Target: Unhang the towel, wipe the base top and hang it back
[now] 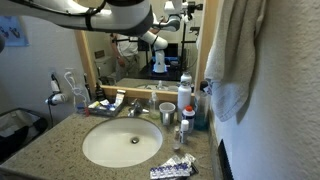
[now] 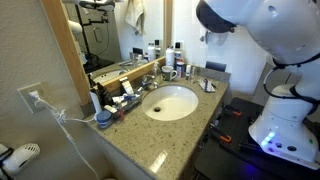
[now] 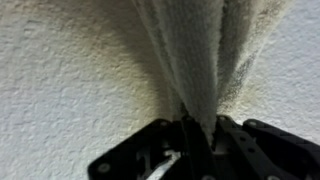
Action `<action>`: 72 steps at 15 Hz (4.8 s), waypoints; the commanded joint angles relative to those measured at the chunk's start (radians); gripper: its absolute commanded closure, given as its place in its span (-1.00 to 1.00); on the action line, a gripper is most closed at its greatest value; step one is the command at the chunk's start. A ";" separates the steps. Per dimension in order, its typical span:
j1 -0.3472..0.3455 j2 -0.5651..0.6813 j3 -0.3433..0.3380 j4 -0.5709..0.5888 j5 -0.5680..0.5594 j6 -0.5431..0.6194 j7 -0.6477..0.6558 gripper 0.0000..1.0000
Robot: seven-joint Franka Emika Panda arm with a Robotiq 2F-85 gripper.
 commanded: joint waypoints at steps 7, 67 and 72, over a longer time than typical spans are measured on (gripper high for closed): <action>0.051 -0.060 -0.088 0.003 0.077 0.013 -0.033 0.93; 2.367 1.373 -0.868 -0.090 0.628 -0.788 -1.353 0.92; 2.355 1.549 -0.814 0.028 0.615 -0.756 -1.407 0.92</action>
